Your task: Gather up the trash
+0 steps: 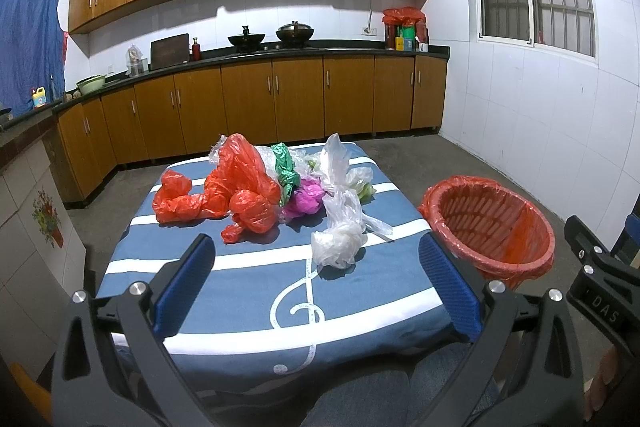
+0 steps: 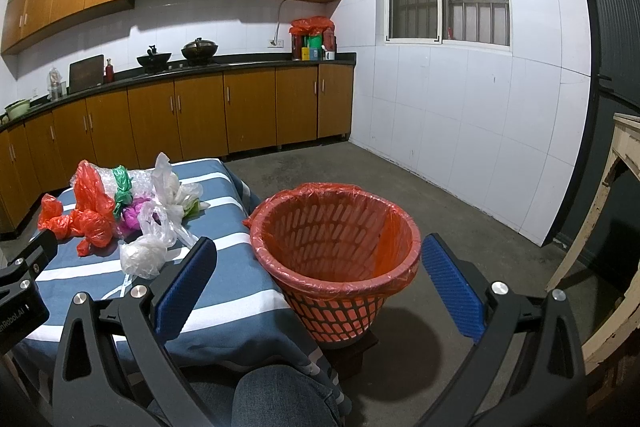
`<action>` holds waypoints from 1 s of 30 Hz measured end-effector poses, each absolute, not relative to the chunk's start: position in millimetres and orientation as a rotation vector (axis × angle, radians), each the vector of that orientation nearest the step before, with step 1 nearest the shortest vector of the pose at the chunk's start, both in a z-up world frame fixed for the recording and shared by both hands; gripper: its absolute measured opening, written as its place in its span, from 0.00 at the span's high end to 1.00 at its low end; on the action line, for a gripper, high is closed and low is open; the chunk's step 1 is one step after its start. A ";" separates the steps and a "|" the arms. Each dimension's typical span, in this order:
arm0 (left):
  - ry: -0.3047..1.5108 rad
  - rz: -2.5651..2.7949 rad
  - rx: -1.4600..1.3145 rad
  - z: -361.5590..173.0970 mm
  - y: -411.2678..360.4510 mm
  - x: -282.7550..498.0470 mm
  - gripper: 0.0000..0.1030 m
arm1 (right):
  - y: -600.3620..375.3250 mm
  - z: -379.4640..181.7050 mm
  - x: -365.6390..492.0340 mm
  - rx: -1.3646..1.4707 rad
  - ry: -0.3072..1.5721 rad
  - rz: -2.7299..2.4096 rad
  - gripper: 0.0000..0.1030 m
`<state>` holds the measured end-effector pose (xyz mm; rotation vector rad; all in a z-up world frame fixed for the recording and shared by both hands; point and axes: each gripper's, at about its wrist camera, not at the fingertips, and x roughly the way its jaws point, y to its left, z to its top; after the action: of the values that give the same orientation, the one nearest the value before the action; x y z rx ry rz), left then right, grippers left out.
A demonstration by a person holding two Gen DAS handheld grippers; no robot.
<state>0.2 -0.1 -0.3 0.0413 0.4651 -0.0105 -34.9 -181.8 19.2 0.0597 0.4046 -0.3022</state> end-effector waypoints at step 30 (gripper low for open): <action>0.472 -0.011 0.041 -1.9 -2.5 -0.8 0.04 | -183.1 17.4 -33.4 0.061 0.407 -0.304 0.02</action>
<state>-0.8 -2.6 -1.9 0.0412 0.4715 -0.0105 -33.4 -183.1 17.4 0.0613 0.4071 -0.3035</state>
